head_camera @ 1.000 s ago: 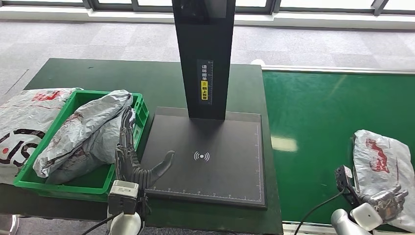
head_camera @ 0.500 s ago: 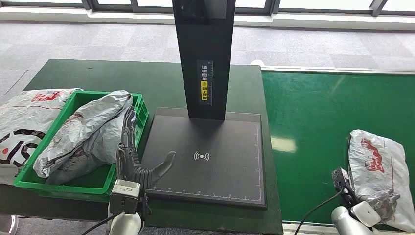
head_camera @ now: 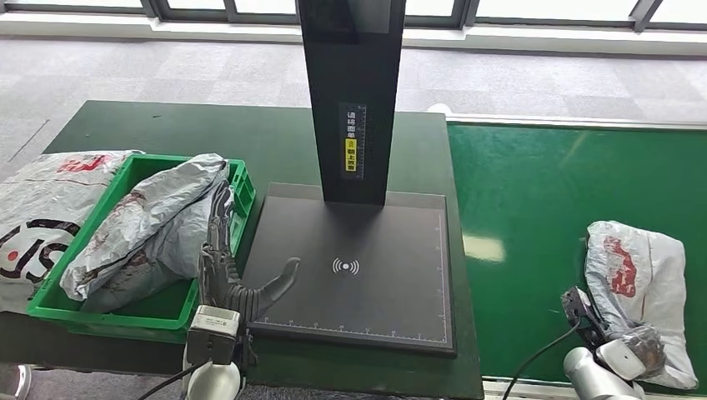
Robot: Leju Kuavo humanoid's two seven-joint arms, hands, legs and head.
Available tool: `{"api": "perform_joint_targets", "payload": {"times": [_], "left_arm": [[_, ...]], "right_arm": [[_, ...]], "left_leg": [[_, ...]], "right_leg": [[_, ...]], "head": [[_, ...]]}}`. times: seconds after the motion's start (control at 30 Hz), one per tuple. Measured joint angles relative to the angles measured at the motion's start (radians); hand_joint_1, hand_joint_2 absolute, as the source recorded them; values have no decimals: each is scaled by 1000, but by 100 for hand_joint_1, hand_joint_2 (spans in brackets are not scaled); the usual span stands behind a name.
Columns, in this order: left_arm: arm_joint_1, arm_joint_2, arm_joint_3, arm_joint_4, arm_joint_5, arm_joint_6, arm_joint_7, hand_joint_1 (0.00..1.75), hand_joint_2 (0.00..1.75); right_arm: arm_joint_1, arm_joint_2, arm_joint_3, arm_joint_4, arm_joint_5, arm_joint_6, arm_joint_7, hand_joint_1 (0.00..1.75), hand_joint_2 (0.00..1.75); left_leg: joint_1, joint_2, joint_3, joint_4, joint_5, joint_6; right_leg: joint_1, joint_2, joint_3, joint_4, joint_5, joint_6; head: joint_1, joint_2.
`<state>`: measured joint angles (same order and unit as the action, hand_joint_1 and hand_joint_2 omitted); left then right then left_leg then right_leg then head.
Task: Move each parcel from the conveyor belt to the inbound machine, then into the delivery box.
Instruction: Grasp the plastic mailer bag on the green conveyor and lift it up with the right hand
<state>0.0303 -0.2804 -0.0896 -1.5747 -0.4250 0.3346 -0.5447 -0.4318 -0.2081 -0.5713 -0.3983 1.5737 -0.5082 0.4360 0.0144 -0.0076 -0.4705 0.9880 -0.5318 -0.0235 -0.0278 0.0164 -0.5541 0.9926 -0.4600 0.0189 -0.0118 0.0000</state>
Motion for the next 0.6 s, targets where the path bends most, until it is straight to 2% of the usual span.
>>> {"api": "perform_joint_targets", "payload": {"times": [0.43,0.5,0.6], "left_arm": [[0,0,0,5,-1,-4,0,0,175],[-1,-1,0,7,-2,-4,0,0,175],[-1,-2,0,12,-5,-4,-4,0,175]], "right_arm": [[2,-10,-32,5,3,-13,-20,175,175],[13,-6,-32,-5,2,-60,-68,175,175],[81,43,-9,-140,2,-166,-168,175,175]], "left_leg": [[1,0,-1,0,-1,0],[1,0,-5,0,-1,1],[1,-1,-11,-1,-1,0]], "right_leg": [[1,0,-1,0,0,0],[1,0,0,0,0,0],[0,-1,-2,0,-1,0]], "head": [[0,0],[0,0],[0,0]]}}
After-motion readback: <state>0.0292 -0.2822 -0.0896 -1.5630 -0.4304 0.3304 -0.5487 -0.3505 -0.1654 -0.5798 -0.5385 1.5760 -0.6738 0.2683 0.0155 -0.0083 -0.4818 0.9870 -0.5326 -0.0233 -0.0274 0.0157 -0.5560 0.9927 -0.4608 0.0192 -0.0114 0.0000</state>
